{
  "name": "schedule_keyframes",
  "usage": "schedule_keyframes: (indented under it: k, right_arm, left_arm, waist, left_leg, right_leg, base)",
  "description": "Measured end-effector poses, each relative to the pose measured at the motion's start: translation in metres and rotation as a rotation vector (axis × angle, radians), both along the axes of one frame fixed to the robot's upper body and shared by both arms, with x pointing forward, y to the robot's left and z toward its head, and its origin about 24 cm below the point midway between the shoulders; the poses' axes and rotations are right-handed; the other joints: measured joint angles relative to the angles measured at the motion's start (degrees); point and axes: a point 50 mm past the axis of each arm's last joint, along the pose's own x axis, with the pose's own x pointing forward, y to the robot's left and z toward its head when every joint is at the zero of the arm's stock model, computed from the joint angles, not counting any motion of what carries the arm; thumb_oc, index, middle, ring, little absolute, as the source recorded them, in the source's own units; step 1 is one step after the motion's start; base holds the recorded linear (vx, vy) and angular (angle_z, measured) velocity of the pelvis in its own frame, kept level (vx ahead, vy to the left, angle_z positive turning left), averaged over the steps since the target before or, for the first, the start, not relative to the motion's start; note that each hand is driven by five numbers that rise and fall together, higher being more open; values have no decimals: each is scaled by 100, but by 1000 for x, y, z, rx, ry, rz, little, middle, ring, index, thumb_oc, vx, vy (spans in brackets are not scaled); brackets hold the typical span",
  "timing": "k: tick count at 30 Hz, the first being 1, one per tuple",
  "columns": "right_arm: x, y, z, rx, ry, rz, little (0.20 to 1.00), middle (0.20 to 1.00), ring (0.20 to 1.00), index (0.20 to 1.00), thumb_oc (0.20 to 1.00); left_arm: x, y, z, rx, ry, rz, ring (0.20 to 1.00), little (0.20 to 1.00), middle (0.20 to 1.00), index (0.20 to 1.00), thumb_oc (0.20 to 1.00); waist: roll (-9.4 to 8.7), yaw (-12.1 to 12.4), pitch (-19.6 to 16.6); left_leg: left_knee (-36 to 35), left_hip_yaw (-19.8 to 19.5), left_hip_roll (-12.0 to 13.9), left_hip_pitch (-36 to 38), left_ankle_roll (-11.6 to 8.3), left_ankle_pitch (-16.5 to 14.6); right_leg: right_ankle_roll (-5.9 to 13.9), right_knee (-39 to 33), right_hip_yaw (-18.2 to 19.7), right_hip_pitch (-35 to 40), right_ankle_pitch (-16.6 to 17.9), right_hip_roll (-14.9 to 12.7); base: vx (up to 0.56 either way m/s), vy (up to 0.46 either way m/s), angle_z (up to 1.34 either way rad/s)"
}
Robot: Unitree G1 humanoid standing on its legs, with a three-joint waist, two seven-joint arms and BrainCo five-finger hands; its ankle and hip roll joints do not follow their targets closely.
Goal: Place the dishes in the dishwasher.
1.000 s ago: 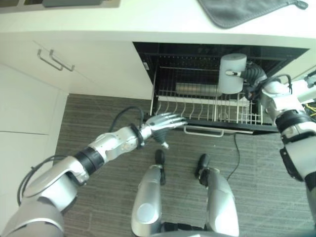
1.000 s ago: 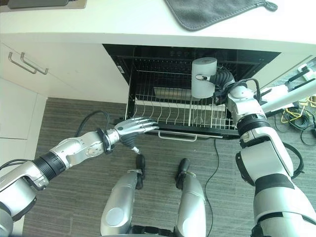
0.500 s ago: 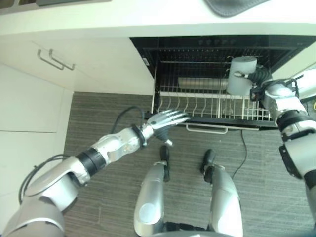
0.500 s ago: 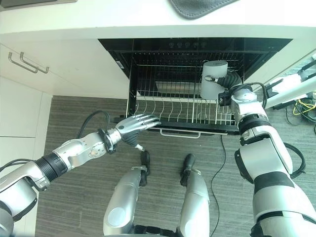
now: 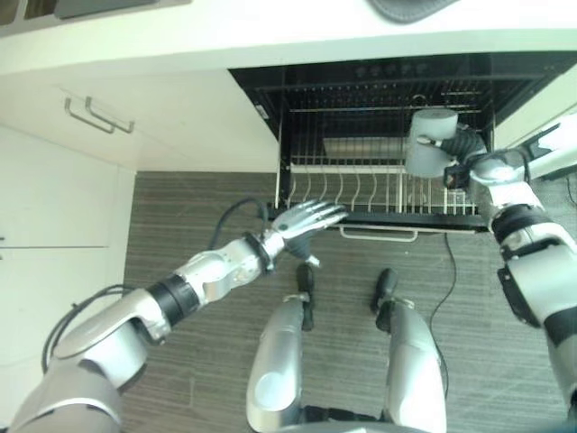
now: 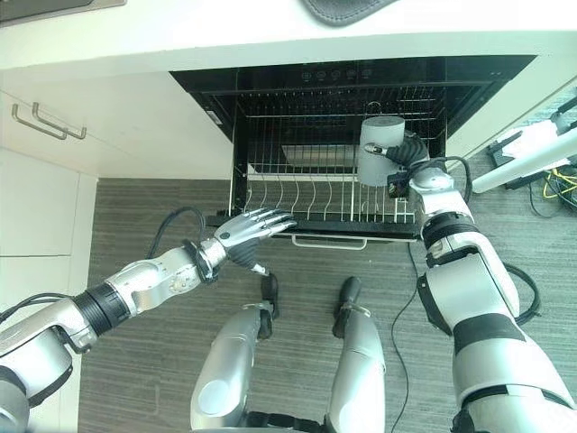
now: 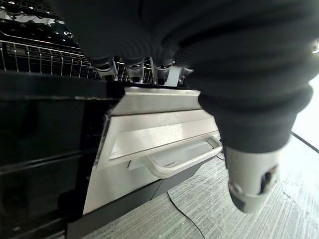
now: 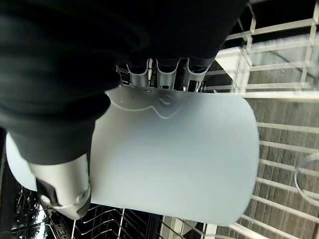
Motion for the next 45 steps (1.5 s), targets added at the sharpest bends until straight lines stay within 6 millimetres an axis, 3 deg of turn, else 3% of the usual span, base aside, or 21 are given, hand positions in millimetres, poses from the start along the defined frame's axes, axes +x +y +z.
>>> schedule_keyframes:
  k: [15,16,17,24,28,38,42,45]
  right_arm:
    - [2,7,3,29,-62,-21,200,200,200,200,200]
    - [2,7,4,28,-70,-30,815,815,815,815,815]
    - [2,7,5,21,-79,-33,1000,1000,1000,1000,1000]
    - [0,3,11,-36,-181,-240,1000,1000,1000,1000,1000]
    - [-7,-6,20,-149,-294,-484,1000,1000,1000,1000,1000]
    - [-12,-6,27,-235,-395,-600,1000,1000,1000,1000,1000]
    - [-14,-4,32,-187,-468,-610,1000,1000,1000,1000,1000]
    - [-15,-5,32,24,-498,-645,1000,1000,1000,1000,1000]
  left_arm:
    - [-4,-15,-7,-54,-41,-3,1000,1000,1000,1000,1000]
    - [-5,-15,-9,-63,-40,-2,1000,1000,1000,1000,1000]
    - [-5,-16,-9,-68,-43,-2,1000,1000,1000,1000,1000]
    - [-8,-18,-15,-85,-74,-6,1000,1000,1000,1000,1000]
    - [-8,-17,-20,-98,-105,2,1000,1000,1000,1000,1000]
    - [-12,-15,-31,-109,-122,11,1000,1000,1000,1000,1000]
    - [-15,-14,-36,-124,-108,22,1000,1000,1000,1000,1000]
    - [-18,-12,-40,-123,-94,29,1000,1000,1000,1000,1000]
  waist:
    - [25,-4,-15]
    - [26,1,-16]
    - [26,4,-16]
    - [102,1,-60]
    - [108,-7,-64]
    - [160,18,-90]
    - [200,6,-106]
    - [204,0,-106]
  left_leg:
    - [-2,101,45,-104,1,0]
    - [-3,100,45,-112,1,0]
    - [-3,100,45,-119,1,0]
    - [-12,124,35,-193,18,2]
    - [-12,143,35,-177,21,1]
    - [-12,217,37,-109,26,2]
    - [-14,234,40,-76,28,1]
    - [-47,245,38,16,29,1]
  right_leg:
    - [-1,-172,50,-95,111,84]
    - [0,-173,49,-102,111,84]
    - [0,-173,49,-109,111,84]
    - [12,-193,64,-171,160,89]
    - [9,-193,87,-170,166,92]
    - [7,-165,161,-162,176,87]
    - [5,-166,173,-141,182,87]
    - [4,-182,175,-62,182,90]
  base:
    - [-4,8,-2]
    - [0,0,0]
    - [0,0,0]
    - [0,0,0]
    - [-9,37,-2]
    - [1,3,-1]
    - [1,4,-1]
    - [12,11,0]
